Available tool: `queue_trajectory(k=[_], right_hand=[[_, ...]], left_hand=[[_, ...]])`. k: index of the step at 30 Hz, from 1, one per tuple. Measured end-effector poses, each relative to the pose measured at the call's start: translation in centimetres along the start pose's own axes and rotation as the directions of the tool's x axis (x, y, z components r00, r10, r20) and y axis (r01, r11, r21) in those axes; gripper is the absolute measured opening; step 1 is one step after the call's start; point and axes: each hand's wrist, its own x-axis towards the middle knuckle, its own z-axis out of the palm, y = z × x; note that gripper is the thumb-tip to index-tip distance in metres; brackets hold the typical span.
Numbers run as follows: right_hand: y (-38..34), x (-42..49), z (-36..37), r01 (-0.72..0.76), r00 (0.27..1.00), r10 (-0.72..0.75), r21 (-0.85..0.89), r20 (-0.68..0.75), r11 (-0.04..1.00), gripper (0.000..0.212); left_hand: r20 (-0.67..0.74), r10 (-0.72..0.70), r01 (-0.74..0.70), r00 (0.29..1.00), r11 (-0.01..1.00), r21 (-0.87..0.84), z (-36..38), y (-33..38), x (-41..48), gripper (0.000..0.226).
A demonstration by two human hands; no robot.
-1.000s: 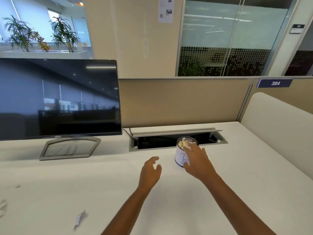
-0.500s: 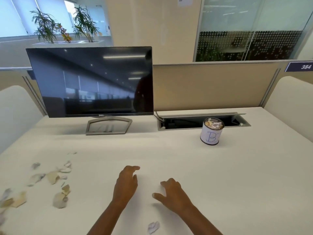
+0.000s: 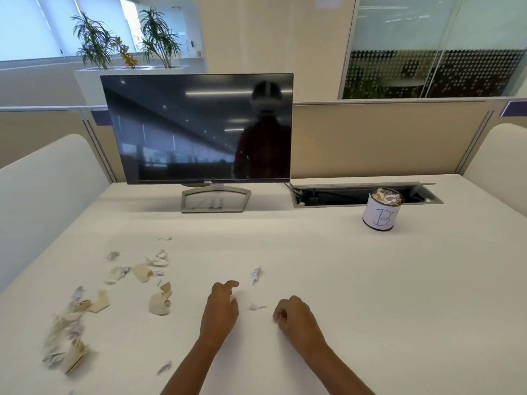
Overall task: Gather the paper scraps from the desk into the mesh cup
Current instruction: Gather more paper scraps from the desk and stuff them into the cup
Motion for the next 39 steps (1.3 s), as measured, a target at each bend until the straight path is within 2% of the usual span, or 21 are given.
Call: queue_trajectory(k=[2,4,7,10,12,14,17,20,22,23,24,25,27,29,33,37,39], right_hand=[[-0.7,1.7,0.0,-0.009,0.999,0.012,0.060,-0.053,0.998,0.026],[-1.4,3.5,-0.1,-0.011,0.995,0.024,0.128,-0.094,0.992,0.030],[-2.6,5.9,0.0,0.051,0.993,-0.038,0.112,-0.116,0.992,0.041],[-3.3,7.9,0.4,0.156,0.988,-0.156,0.007,-0.013,0.988,0.051],[-3.5,8.8,0.6,0.201,0.978,-0.194,-0.084,0.079,0.976,0.047],[-3.5,9.0,0.8,0.227,0.969,-0.206,-0.165,0.135,0.960,0.040],[-3.0,8.9,1.0,0.195,0.979,-0.177,-0.211,0.104,0.958,0.033],[-1.8,8.3,0.6,0.157,0.988,-0.153,-0.198,0.035,0.967,0.028],[-0.8,7.8,-0.1,0.094,0.995,-0.095,-0.035,-0.031,0.995,0.024],[-0.3,7.6,-0.5,0.043,0.997,-0.032,0.151,-0.075,0.988,0.021],[0.1,7.2,-0.9,-0.006,0.995,0.043,0.360,-0.095,0.933,0.018],[0.3,6.7,-1.4,-0.054,0.991,0.113,0.551,-0.072,0.833,0.017],[0.8,6.0,-2.1,-0.127,0.985,0.169,0.781,0.028,0.612,0.019],[1.2,5.7,-2.8,-0.158,0.982,0.167,0.850,0.084,0.502,0.017],[2.8,5.6,-4.8,-0.161,0.985,0.122,0.918,0.124,0.363,0.016],[5.6,5.7,-7.1,-0.088,0.996,0.021,0.922,0.086,0.376,0.016],[7.2,5.9,-8.4,-0.067,0.998,0.022,0.923,0.063,0.379,0.017]], left_hand=[[0.008,0.013,-0.013,1.000,1.000,-0.022,0.2,-0.2,-0.3,0.037],[0.058,0.055,-0.055,0.997,0.999,-0.004,0.6,-0.2,-0.6,0.049],[0.150,0.090,-0.100,0.984,0.993,0.055,1.3,0.4,-0.8,0.062],[0.153,0.129,-0.152,0.980,0.977,0.149,1.7,1.1,-0.6,0.042],[0.107,0.137,-0.155,0.985,0.970,0.184,1.8,1.3,-0.4,0.025],[0.073,0.127,-0.138,0.989,0.972,0.188,1.8,1.3,-0.3,0.018],[0.023,0.077,-0.079,0.997,0.992,0.097,1.8,0.9,-0.3,0.010],[-0.039,-0.030,0.024,0.999,0.989,-0.148,1.9,1.0,-0.2,0.011],[-0.057,-0.093,0.071,0.994,0.950,-0.303,2.0,1.7,0.1,0.017],[-0.052,-0.124,0.096,0.991,0.923,-0.374,2.2,2.3,0.2,0.017],[-0.037,-0.149,0.117,0.988,0.889,-0.442,2.4,3.0,0.4,0.016],[-0.015,-0.164,0.134,0.986,0.852,-0.507,2.7,3.7,0.6,0.014],[0.036,-0.175,0.160,0.984,0.775,-0.611,3.6,5.2,0.9,0.012],[0.065,-0.183,0.180,0.981,0.727,-0.662,4.4,6.6,1.1,0.011],[0.091,-0.231,0.224,0.969,0.654,-0.723,6.1,9.4,2.2,0.010],[0.221,-0.196,0.293,0.956,0.559,-0.775,7.3,12.0,3.2,0.013],[0.277,-0.164,0.321,0.947,0.544,-0.775,7.9,13.5,3.7,0.014]])
